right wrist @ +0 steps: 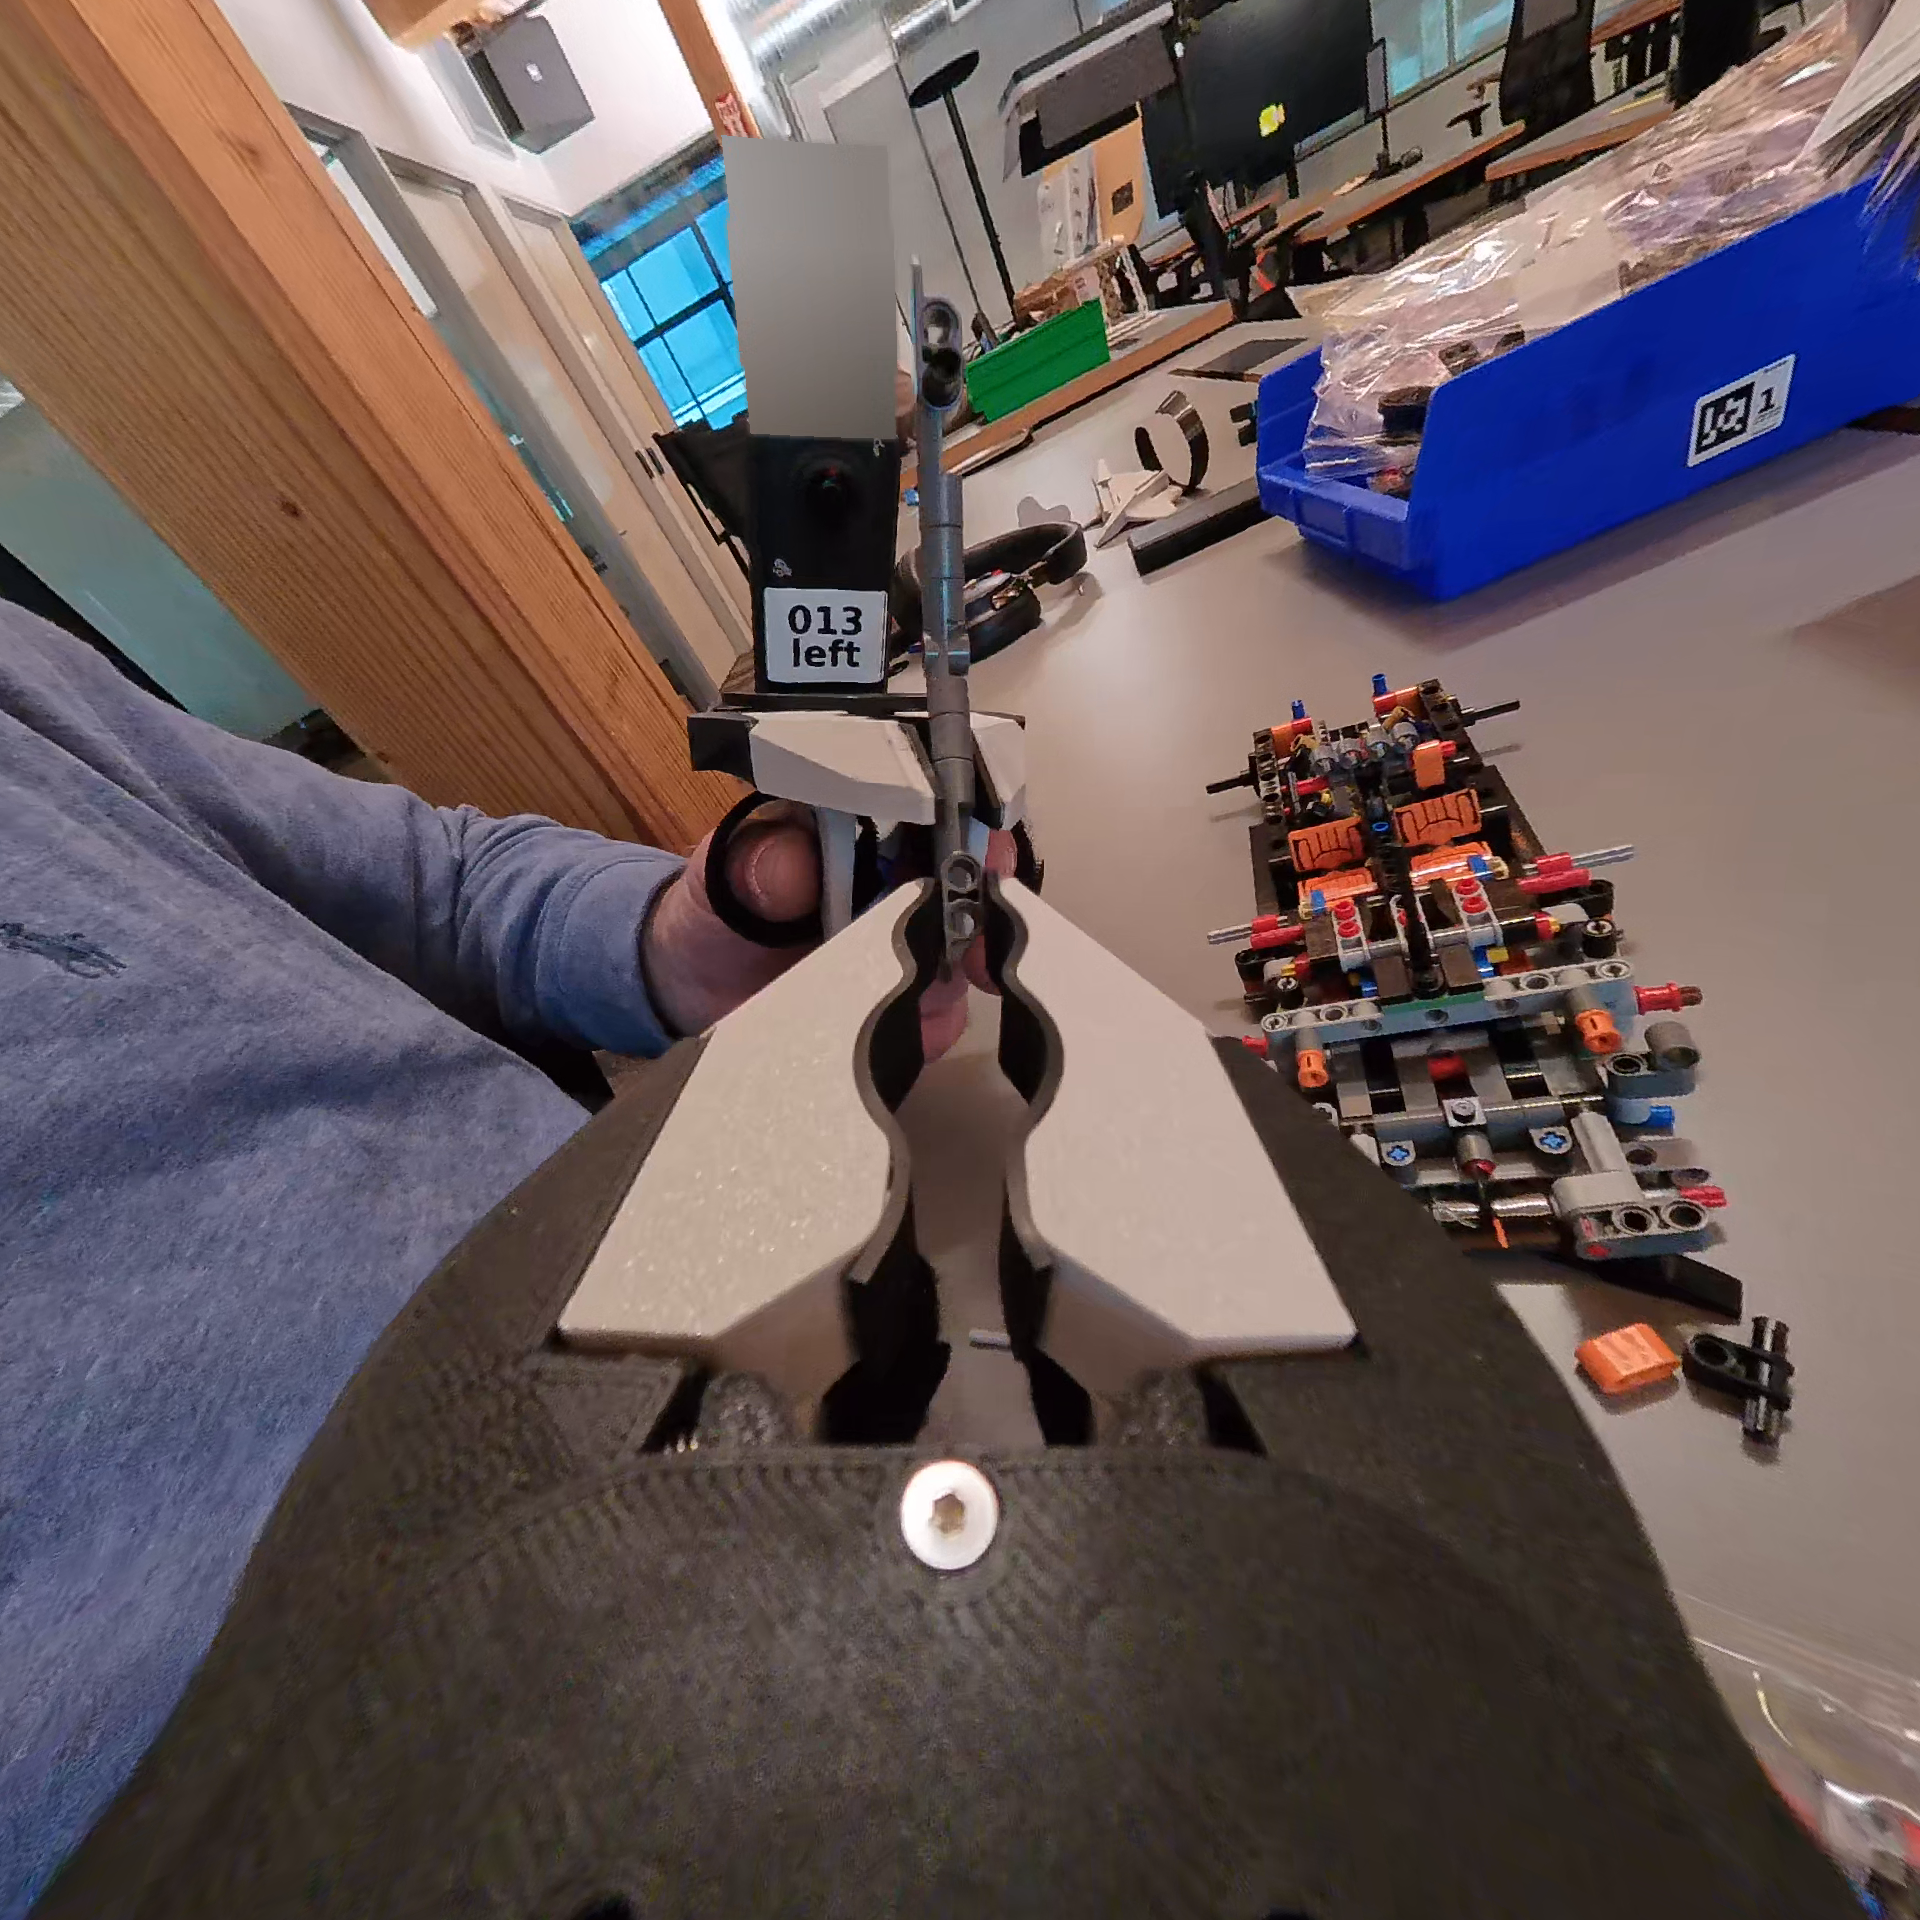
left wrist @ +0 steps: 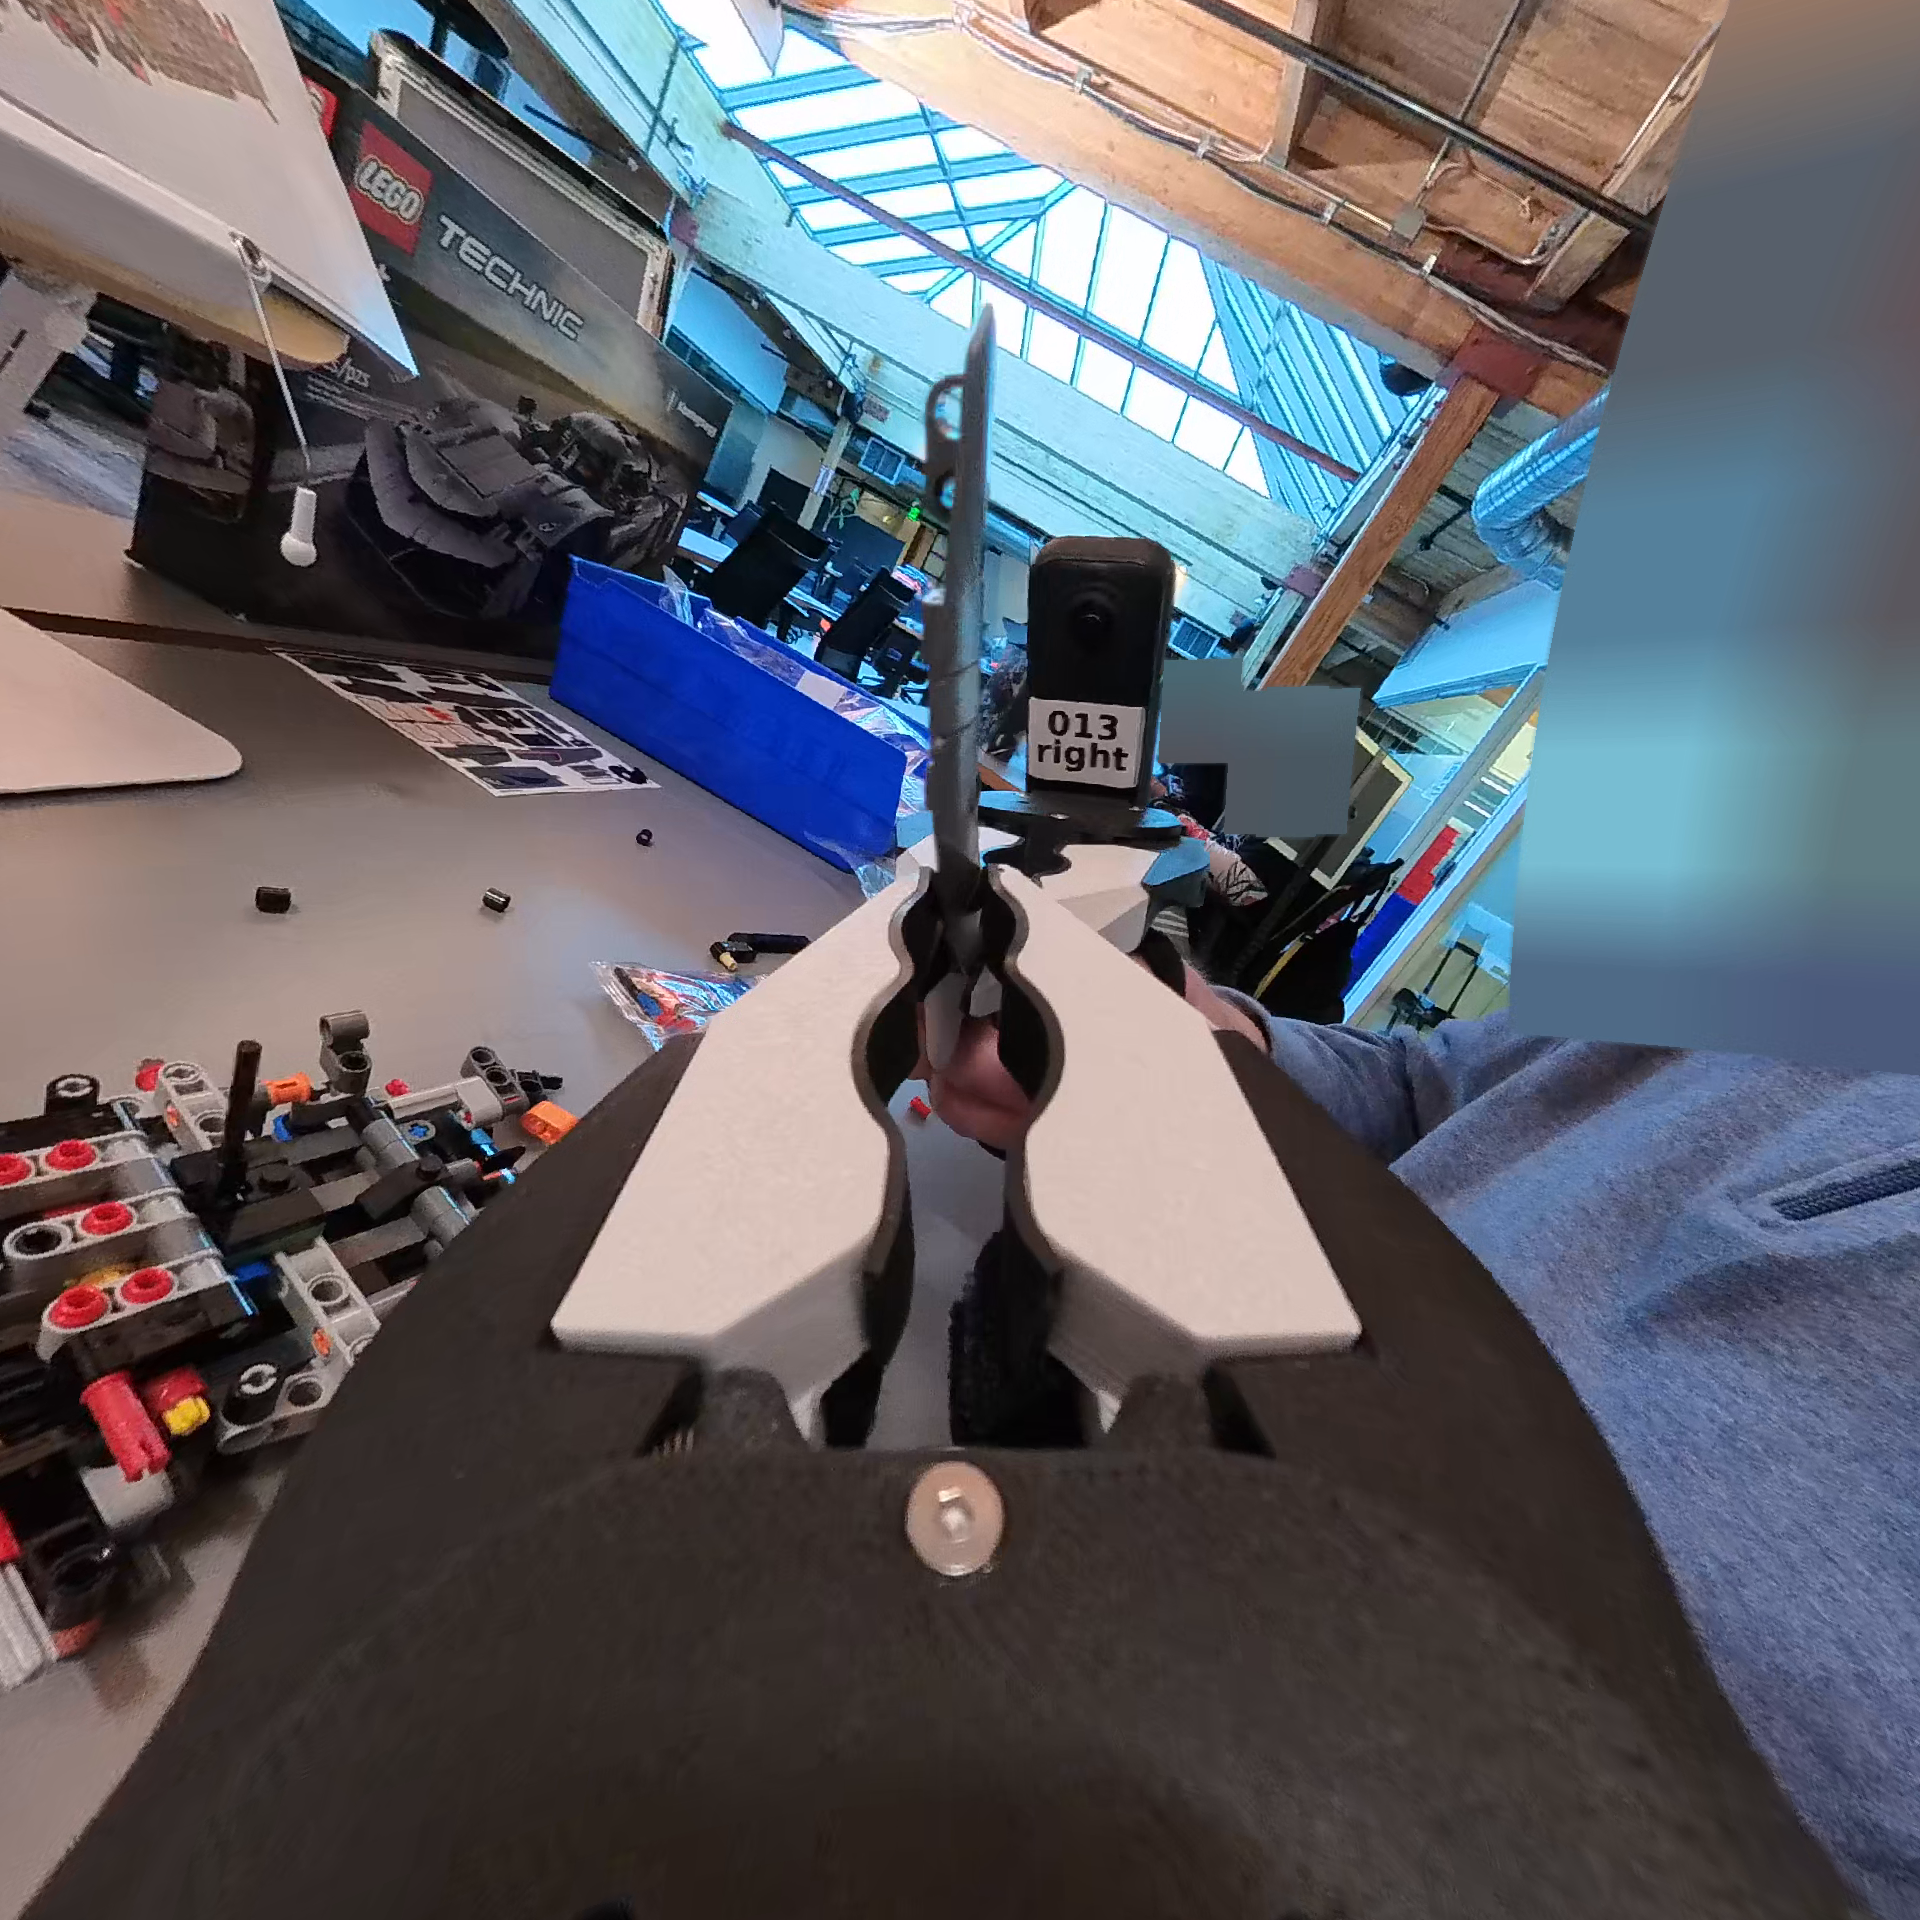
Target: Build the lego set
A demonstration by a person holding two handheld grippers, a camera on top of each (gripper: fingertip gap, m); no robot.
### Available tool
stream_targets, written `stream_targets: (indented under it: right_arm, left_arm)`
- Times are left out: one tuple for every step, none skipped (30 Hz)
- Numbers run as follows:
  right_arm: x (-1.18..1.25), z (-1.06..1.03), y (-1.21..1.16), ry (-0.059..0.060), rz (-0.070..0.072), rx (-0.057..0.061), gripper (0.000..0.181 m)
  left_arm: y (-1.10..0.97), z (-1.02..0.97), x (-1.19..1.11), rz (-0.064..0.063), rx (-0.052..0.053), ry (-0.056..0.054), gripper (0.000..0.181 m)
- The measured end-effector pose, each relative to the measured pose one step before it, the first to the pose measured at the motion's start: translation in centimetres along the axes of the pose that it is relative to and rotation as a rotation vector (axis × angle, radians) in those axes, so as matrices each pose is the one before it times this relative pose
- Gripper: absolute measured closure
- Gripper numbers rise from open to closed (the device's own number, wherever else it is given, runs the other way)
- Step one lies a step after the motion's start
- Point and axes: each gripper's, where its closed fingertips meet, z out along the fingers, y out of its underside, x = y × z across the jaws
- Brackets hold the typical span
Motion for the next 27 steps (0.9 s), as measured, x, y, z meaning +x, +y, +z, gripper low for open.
stream_targets:
  right_arm:
    - [0.049,-0.02,-0.035,0.0044,0.0014,-0.0013,0.174]
    - [0.112,-0.057,0.077,0.0065,0.0052,-0.0107,0.164]
    - [0.141,-0.177,0.1,0.0087,0.0045,-0.0156,0.159]
    - [0.111,-0.434,-0.114,0.0104,-0.0044,-0.0054,0.158]
    - [0.092,-0.693,-0.257,0.0119,-0.011,-0.0013,0.159]
    - [0.215,-0.914,-0.169,0.0196,-0.0144,-0.0122,0.159]
    - [0.434,-1.098,0.154,0.034,-0.0198,-0.0286,0.161]
    - [0.633,-1.178,0.556,0.0489,-0.0278,-0.039,0.162]
    - [0.76,-1.146,1.002,0.0593,-0.0323,-0.0502,0.162]
    - [0.711,-0.959,1.345,0.0536,-0.0264,-0.0589,0.162]
    - [0.572,-0.723,1.36,0.0439,-0.0163,-0.0478,0.162]
    - [0.518,-0.489,1.308,0.0399,-0.0078,-0.0395,0.161]
    - [0.384,-0.209,1.308,0.0326,-0.0078,-0.0408,0.161]
    - [0.266,0.113,1.281,0.0275,-0.0138,-0.0444,0.161]
    - [0.184,0.399,1.163,0.0243,-0.0148,-0.0443,0.16]
    - [0.065,0.559,0.927,0.017,-0.0112,-0.0372,0.16]
    - [-0.143,0.605,0.758,0.0057,-0.0107,-0.0358,0.159]
    - [-0.091,0.489,0.519,0.0133,-0.0188,-0.0303,0.158]
    - [0.115,0.256,0.345,0.0306,-0.0322,-0.0237,0.159]
    - [0.149,0.112,0.473,0.0253,-0.0304,-0.0307,0.158]
    - [0.064,0.042,0.439,0.0064,-0.0075,-0.0261,0.156]
    - [0.066,-0.051,0.255,-0.0044,0.0098,-0.0115,0.155]
    - [0.139,-0.155,0.222,-0.0036,0.0074,-0.0095,0.154]
    - [0.273,-0.199,0.345,0.0019,0.0036,-0.0169,0.154]
    - [0.306,-0.185,0.471,0.0017,0.0054,-0.0227,0.153]
    - [0.197,-0.163,0.4,-0.0047,0.0032,-0.0138,0.151]
    - [0.256,-0.135,0.3,-0.0004,0.0023,-0.0037,0.149]
  left_arm:
    - [-0.049,-0.018,-0.09,-0.0049,0.0026,-0.0037,0.176]
    - [-0.011,-0.019,-0.067,-0.0057,0.0006,-0.002,0.176]
    - [0.041,-0.009,0.041,-0.0106,-0.006,0.0065,0.176]
    - [-0.126,-0.113,0.01,0.0011,0.0046,-0.0019,0.176]
    - [-0.021,-0.165,-0.051,0.0081,-0.0074,-0.0088,0.176]
    - [0.016,-0.222,-0.008,0.008,-0.0123,-0.0081,0.175]
    - [-0.046,-0.315,-0.074,0.0082,-0.0065,-0.0134,0.176]
    - [0.083,-0.357,-0.198,0.0052,-0.0122,-0.0179,0.176]
    - [0.298,-0.328,-0.289,0.0028,-0.0228,-0.0198,0.176]
    - [0.292,-0.317,-0.217,-0.0073,-0.0158,-0.0103,0.176]
    - [0.413,-0.247,-0.257,-0.0227,-0.0184,-0.0058,0.176]
    - [0.596,-0.2,-0.46,-0.0186,-0.0265,-0.0166,0.176]
    - [0.487,-0.184,-0.481,-0.0077,-0.0175,-0.0177,0.176]
    - [0.496,-0.079,-0.386,-0.0122,-0.018,-0.008,0.176]
    - [0.449,0.01,-0.387,-0.0124,-0.0155,-0.01,0.176]
    - [0.269,0.045,-0.3,-0.0092,-0.0063,-0.006,0.176]
    - [0.229,0.079,-0.129,-0.0091,-0.0074,0.0039,0.176]
    - [0.238,0.076,-0.09,-0.0088,-0.0114,0.0037,0.176]
    - [0.203,0.044,-0.181,-0.0024,-0.0113,-0.0073,0.176]
    - [0.272,0.022,-0.196,0.0023,-0.0196,-0.0119,0.176]
    - [0.2,0.012,-0.047,0.0079,-0.014,-0.0038,0.176]
    - [0.057,0.023,0.014,0.0033,-0.0045,0.0,0.176]
    - [0.053,0.057,-0.014,-0.0048,-0.0035,0.0013,0.176]
    - [0.136,0.092,-0.045,-0.0055,-0.008,0.0006,0.176]
    - [0.122,0.095,-0.066,-0.0011,-0.0058,-0.0003,0.176]
    - [0.087,0.078,0.015,-0.002,-0.0024,0.0031,0.176]
    - [0.111,0.08,0.07,-0.0035,-0.0056,0.0054,0.176]
